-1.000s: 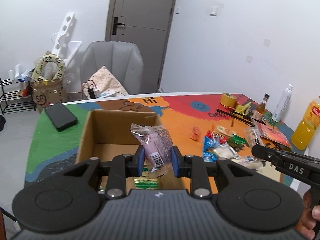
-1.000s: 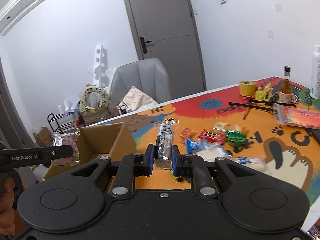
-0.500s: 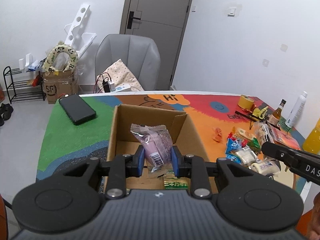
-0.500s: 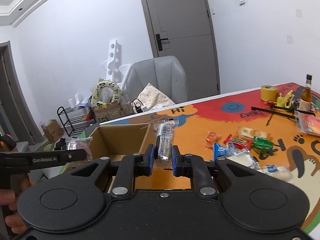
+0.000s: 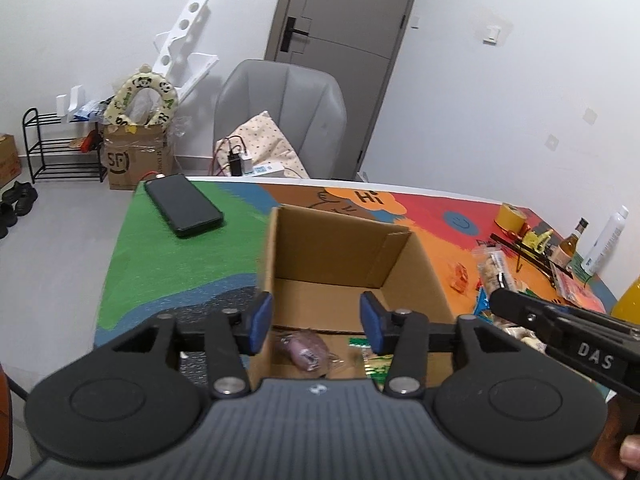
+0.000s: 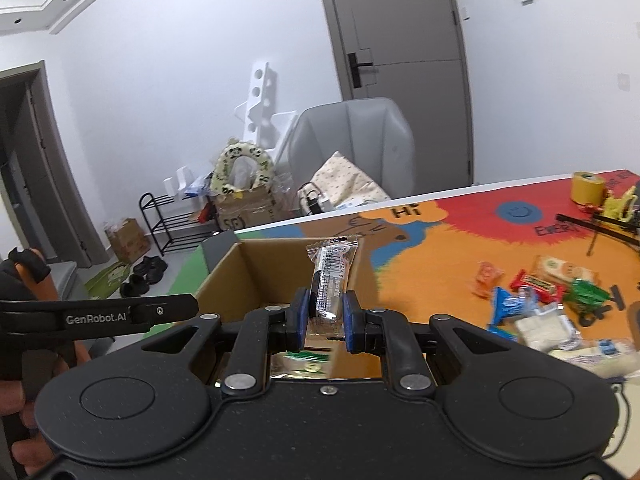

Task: Organize snacks
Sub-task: 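Open both grippers to release the snacks into the box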

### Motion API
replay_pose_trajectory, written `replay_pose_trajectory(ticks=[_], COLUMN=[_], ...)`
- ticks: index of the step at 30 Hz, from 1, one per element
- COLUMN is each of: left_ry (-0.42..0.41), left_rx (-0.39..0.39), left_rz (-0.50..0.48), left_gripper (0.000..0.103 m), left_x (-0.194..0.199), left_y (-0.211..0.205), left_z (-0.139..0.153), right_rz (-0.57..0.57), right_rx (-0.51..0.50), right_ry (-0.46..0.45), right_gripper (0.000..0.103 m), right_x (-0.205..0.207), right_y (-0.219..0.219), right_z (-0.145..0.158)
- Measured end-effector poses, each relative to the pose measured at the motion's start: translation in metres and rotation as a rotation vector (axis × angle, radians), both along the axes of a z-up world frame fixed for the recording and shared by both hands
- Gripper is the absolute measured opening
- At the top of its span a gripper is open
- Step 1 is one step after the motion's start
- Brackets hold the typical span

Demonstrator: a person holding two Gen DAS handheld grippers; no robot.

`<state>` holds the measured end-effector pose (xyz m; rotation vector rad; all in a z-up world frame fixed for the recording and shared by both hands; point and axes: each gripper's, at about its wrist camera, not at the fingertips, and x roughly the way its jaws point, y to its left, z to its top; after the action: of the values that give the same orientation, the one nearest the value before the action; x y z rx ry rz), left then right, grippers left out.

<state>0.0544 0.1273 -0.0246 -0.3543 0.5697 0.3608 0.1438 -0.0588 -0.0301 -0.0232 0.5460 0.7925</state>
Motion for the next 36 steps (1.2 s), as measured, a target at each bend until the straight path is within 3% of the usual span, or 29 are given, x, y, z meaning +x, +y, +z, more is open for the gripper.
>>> replay_pose_trajectory(ticks=[9,13,17,26,36], left_ry=[0.011,0.012,0.019,0.021,0.015], left_rx=[-0.019,-0.01,-0.001,-0.007,-0.007], left_rz=[0.044,0.062,0.063,0.006,-0.078], left_gripper=[0.066,0.075,0.084,0.091,0.092], left_x=[-0.018,-0.024,-0.026,-0.014,-0.003], left_y=[0.017,0.02,0.019,-0.003,-0.038], left_z=[-0.003,-0.003,-0.003,-0.003,0.003], right_rz=[0.076,0.097,0.08,-0.006,-0.094], right_rx=[0.007,0.0,-0.01,-0.017,-0.017], right_ry=[0.068,0.108,0.095,0.111,0.119], right_gripper=[0.017,0.042,0.043,0.048,0.056], right_x=[-0.002,-0.005,-0.007,0.001,0.005], right_y=[0.029,0.035,0.026,-0.017,-0.066], right_z=[-0.007,-0.012,-0.01,-0.01,-0.014])
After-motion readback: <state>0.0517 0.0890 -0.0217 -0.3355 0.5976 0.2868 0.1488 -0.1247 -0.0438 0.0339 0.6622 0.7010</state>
